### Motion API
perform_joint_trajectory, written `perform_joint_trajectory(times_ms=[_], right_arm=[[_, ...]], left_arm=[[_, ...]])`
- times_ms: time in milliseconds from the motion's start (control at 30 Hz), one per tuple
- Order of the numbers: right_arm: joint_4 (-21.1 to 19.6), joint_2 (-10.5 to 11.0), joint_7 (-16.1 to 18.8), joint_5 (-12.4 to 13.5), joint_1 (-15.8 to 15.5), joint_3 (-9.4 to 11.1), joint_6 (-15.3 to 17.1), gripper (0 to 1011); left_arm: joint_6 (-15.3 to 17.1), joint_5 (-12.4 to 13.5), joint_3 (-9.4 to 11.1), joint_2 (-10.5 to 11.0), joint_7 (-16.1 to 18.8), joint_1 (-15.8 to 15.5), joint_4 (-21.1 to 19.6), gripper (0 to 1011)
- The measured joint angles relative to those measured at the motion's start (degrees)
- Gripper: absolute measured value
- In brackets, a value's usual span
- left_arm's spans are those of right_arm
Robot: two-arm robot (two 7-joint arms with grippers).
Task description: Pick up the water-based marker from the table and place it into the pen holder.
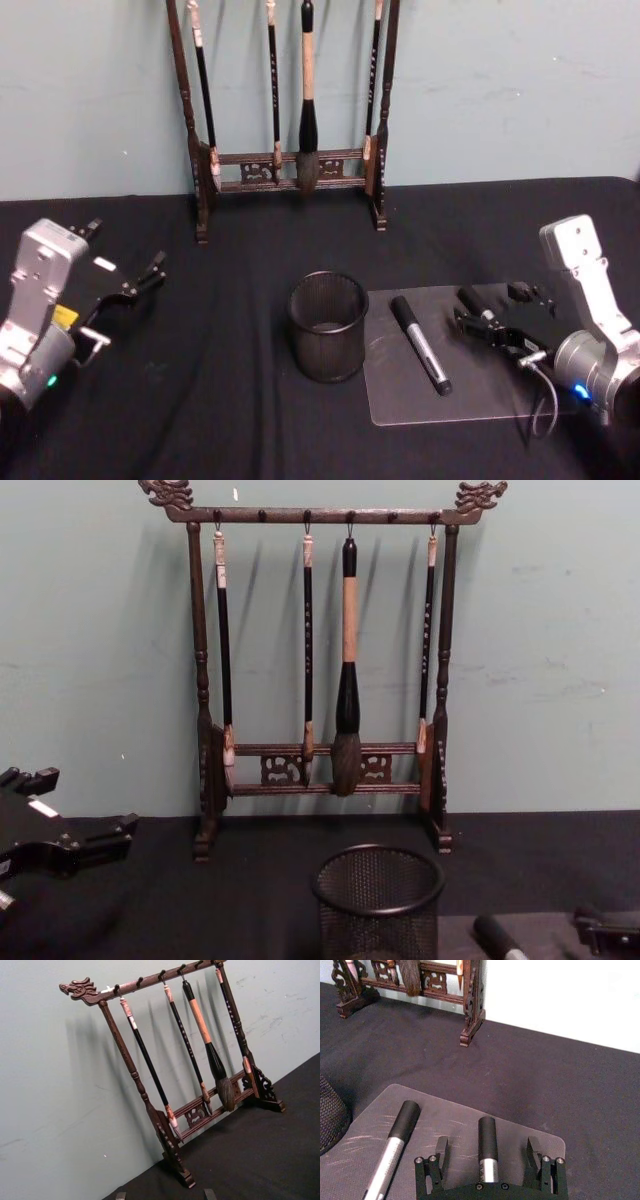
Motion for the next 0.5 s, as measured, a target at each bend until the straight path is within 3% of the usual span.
perform_joint_trajectory(times_ms=[500], right_arm=[[1.60, -1.32, 1.40, -2.72, 0.08, 0.42, -0.86, 1002]], left_arm=[[0.00, 0.00, 0.00, 0.00, 0.00, 0.00, 0.00, 1009]])
